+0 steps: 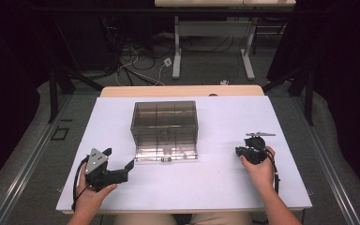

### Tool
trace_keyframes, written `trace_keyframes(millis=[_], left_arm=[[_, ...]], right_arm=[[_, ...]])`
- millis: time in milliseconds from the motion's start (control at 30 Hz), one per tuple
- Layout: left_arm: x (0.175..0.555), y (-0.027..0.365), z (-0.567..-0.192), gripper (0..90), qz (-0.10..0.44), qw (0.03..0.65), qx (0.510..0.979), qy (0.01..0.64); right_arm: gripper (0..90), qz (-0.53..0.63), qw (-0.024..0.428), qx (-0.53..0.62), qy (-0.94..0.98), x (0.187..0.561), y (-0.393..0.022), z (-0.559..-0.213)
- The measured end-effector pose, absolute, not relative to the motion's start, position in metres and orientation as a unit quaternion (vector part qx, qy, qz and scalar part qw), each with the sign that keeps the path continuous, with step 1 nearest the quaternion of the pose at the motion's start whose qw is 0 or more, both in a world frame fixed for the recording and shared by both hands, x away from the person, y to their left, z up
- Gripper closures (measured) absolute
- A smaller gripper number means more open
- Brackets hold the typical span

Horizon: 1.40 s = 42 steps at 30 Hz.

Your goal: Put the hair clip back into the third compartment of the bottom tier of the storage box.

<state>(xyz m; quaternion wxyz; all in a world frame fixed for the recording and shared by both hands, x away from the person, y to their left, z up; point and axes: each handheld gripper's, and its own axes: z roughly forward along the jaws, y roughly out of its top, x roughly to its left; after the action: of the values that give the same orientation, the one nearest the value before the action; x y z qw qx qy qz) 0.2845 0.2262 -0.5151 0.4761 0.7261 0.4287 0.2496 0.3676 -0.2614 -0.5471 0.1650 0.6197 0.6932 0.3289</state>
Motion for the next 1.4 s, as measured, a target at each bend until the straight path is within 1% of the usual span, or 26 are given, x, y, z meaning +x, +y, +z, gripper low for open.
trace_keyframes(millis=[267,400,533,867,1400], left_arm=[[0.284,0.226,-0.515,4.7,0.248,0.477,0.726,0.429],[0.285,0.226,-0.515,4.6,0.247,0.478,0.725,0.43],[0.285,0.226,-0.515,4.7,0.249,0.477,0.725,0.429],[0.285,0.226,-0.515,4.7,0.249,0.477,0.725,0.43],[0.285,0.227,-0.515,4.6,0.248,0.476,0.726,0.431]], right_arm=[[79.9,0.345,0.163,0.606,0.698,0.363,-0.258,-0.539],[79.9,0.355,0.154,0.6,0.7,0.361,-0.254,-0.533],[79.9,0.36,0.157,0.593,0.703,0.358,-0.249,-0.528],[79.9,0.382,0.141,0.586,0.701,0.355,-0.242,-0.516],[79.9,0.398,0.137,0.555,0.718,0.355,-0.222,-0.501]])
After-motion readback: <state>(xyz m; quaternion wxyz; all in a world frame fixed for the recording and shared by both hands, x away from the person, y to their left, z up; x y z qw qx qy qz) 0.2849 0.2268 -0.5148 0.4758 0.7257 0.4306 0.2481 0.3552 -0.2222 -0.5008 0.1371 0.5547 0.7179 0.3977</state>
